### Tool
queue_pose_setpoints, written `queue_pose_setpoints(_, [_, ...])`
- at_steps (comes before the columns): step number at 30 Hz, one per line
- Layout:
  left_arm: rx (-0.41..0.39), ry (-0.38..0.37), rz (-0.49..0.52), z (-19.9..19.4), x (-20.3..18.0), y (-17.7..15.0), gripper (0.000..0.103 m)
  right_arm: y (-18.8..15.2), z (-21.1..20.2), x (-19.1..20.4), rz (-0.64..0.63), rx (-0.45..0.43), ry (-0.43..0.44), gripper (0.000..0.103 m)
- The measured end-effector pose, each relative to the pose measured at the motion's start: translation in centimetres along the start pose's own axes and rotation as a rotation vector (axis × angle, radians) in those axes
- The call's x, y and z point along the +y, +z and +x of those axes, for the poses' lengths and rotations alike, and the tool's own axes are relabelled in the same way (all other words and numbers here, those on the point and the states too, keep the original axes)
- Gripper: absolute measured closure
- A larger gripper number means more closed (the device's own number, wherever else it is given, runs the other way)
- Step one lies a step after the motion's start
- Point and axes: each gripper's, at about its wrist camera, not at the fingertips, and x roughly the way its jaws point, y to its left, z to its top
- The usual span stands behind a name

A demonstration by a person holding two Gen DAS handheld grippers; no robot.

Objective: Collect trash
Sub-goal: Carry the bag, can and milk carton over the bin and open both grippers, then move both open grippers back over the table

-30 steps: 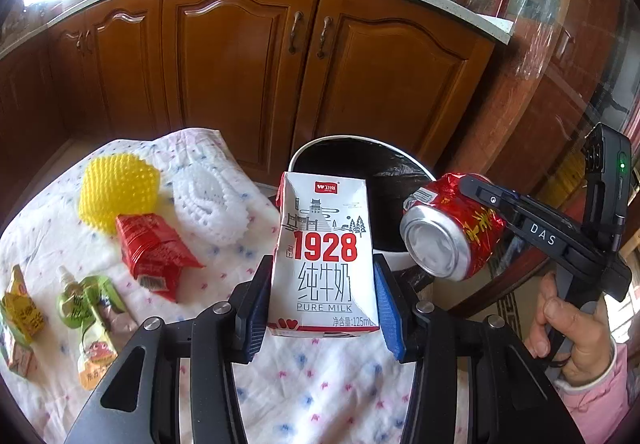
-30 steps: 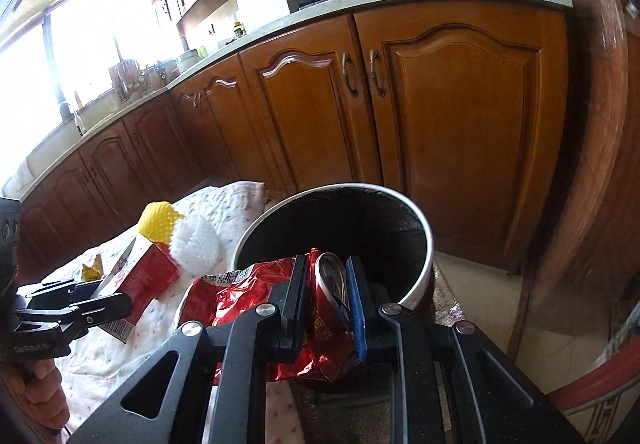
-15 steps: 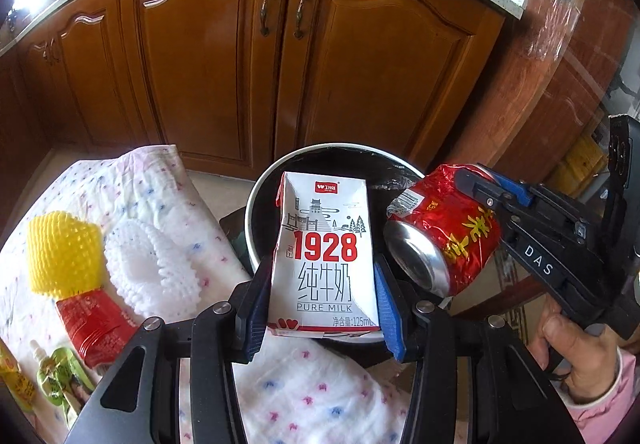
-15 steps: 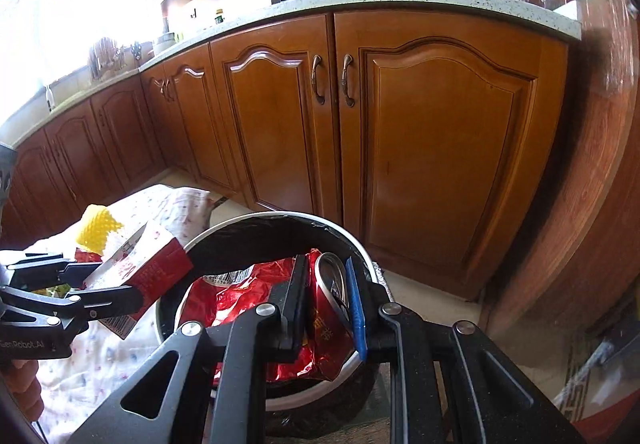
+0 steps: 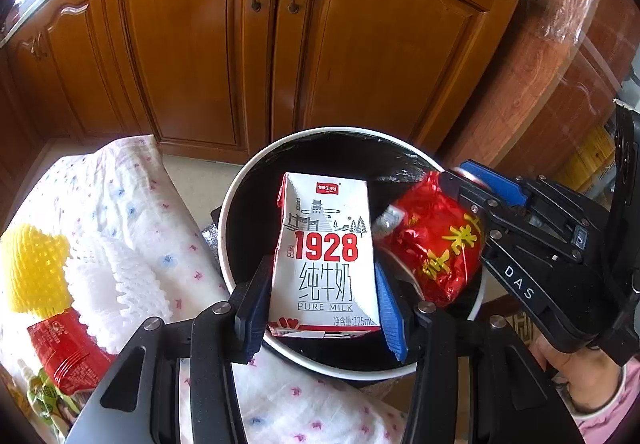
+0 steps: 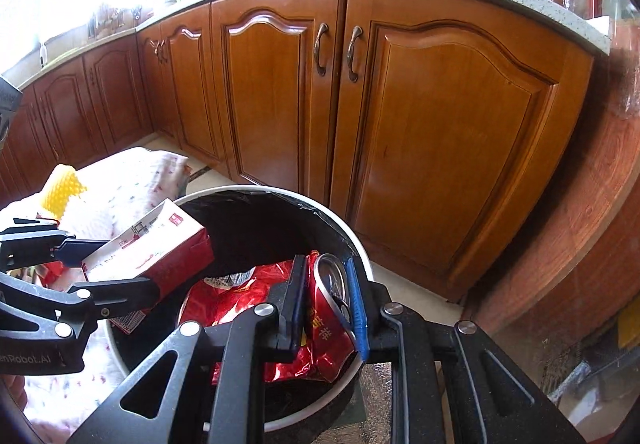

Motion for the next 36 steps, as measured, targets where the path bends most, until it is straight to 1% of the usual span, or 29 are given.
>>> queue_pose_setpoints(2, [-0.006,-0.004,-0.009,-0.1,0.1,-0.2,0.054,0.0,0.2,-0.2,0.012,0.004,0.012,0.079])
queue_pose_setpoints(3, [-0.011,-0.007,-0.015,-0.1,0.2,-0.3,0.05,0.1,0.2,-0.4,0.023,0.006,0.021,0.077])
queue_pose_setpoints(4, [-0.017,-0.011,-0.021,-0.4,0.6,-0.6,0.047,0.1,0.3,-0.4,0.032,0.006,0.027,0.072])
queue_pose_setpoints(8, [-0.045,-0.018,-0.044,-1.5,0.9,-1.4,0.047,-0.2,-0.2,-0.8,0.06,-0.01,0.037,0.067])
queue_pose_setpoints(11, [-0.079,-0.026,-0.072,-3.1,1.4,-2.9,0.045,-0.4,-1.0,-1.0,0.094,-0.025,0.063,0.059])
queue_pose_setpoints(13, [-0.1,-0.024,-0.09,-4.2,1.6,-4.0,0.043,-0.8,-1.9,-1.0,0.113,-0.042,0.086,0.048])
queue_pose_setpoints(14, [-0.111,-0.022,-0.097,-4.8,1.8,-4.7,0.043,-1.0,-2.4,-0.9,0.124,-0.052,0.097,0.045])
queue_pose_setpoints(16, [-0.13,-0.01,-0.117,-5.9,2.2,-6.1,0.042,-1.4,-3.5,-0.6,0.148,-0.069,0.125,0.031])
queue_pose_setpoints(18, [-0.147,-0.003,-0.147,-7.1,2.9,-7.7,0.04,-2.0,-4.6,-0.2,0.177,-0.09,0.158,0.025])
queue_pose_setpoints(21, [-0.166,0.017,-0.193,-8.9,3.8,-10.0,0.039,-3.0,-6.1,1.0,0.207,-0.105,0.219,0.012])
queue_pose_setpoints(22, [-0.17,0.023,-0.207,-9.6,4.3,-10.9,0.039,-3.3,-6.5,1.3,0.217,-0.11,0.238,0.01])
queue_pose_setpoints(28, [-0.177,0.055,-0.309,-12.6,7.1,-16.0,0.038,-5.0,-8.3,4.6,0.249,-0.106,0.328,0.008])
queue_pose_setpoints(36, [-0.188,0.112,-0.443,-16.6,10.9,-21.9,0.038,-6.9,-8.9,9.6,0.241,-0.045,0.435,0.008])
